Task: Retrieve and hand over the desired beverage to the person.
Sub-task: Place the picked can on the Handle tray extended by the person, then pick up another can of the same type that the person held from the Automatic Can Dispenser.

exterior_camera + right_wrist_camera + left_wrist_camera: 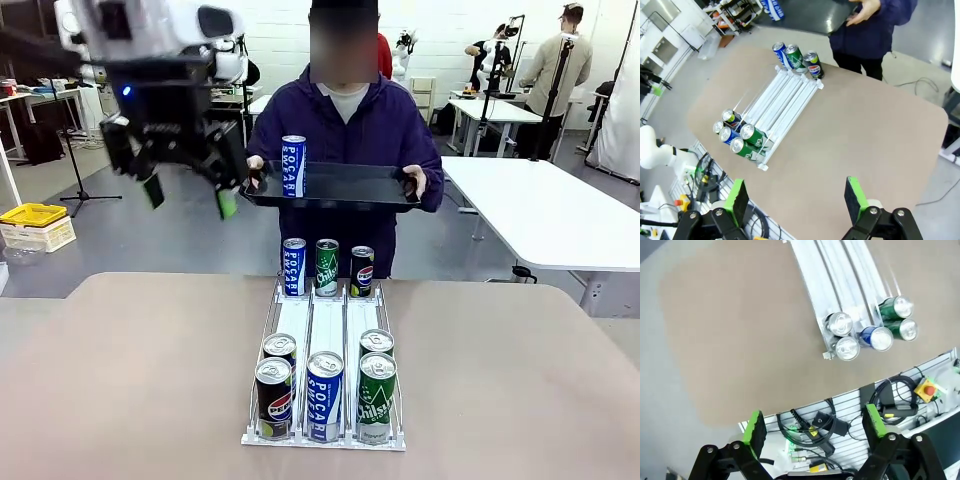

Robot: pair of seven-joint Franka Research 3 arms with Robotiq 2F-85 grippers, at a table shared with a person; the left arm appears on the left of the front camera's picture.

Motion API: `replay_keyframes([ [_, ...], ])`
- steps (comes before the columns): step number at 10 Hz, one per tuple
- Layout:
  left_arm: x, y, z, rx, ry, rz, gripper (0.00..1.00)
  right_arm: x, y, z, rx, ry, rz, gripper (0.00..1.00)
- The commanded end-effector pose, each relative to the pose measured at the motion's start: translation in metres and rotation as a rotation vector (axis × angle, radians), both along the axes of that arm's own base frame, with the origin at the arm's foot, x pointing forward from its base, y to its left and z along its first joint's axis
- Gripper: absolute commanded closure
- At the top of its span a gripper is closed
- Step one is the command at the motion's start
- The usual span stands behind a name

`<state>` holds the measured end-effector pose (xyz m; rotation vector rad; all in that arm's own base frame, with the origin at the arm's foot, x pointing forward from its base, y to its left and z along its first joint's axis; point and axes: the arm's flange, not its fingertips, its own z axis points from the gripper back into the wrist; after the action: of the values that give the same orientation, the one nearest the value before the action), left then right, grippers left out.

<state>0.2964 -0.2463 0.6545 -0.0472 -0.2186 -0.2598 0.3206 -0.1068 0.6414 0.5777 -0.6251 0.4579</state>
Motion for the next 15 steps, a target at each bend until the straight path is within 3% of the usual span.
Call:
replay_keyframes([
  [1, 0.001, 0.014, -0.010, -0.019, 0.003, 0.007, 0.00, 0.001, 0.000, 0.000, 0.020, -0.007, 0.016, 0.00],
  [9, -0.003, 0.008, -0.012, 0.014, 0.000, 0.026, 0.00, 0.001, 0.000, 0.000, 0.020, -0.007, 0.016, 0.00],
  [10, -0.018, 0.038, -0.005, 0.015, 0.152, -0.311, 0.00, 0.001, 0.000, 0.000, 0.020, -0.007, 0.016, 0.00],
  [12, -0.039, 0.135, 0.027, -0.329, 0.214, -0.625, 0.00, 0.001, 0.000, 0.000, 0.020, -0.007, 0.016, 0.00],
  [13, -0.041, 0.183, 0.042, -0.430, 0.199, -0.726, 0.00, 0.001, 0.000, 0.000, 0.020, -0.007, 0.016, 0.00],
  [15, -0.049, 0.246, 0.056, -0.422, 0.142, -0.835, 0.00, 0.001, 0.000, 0.000, 0.020, -0.007, 0.016, 0.00],
])
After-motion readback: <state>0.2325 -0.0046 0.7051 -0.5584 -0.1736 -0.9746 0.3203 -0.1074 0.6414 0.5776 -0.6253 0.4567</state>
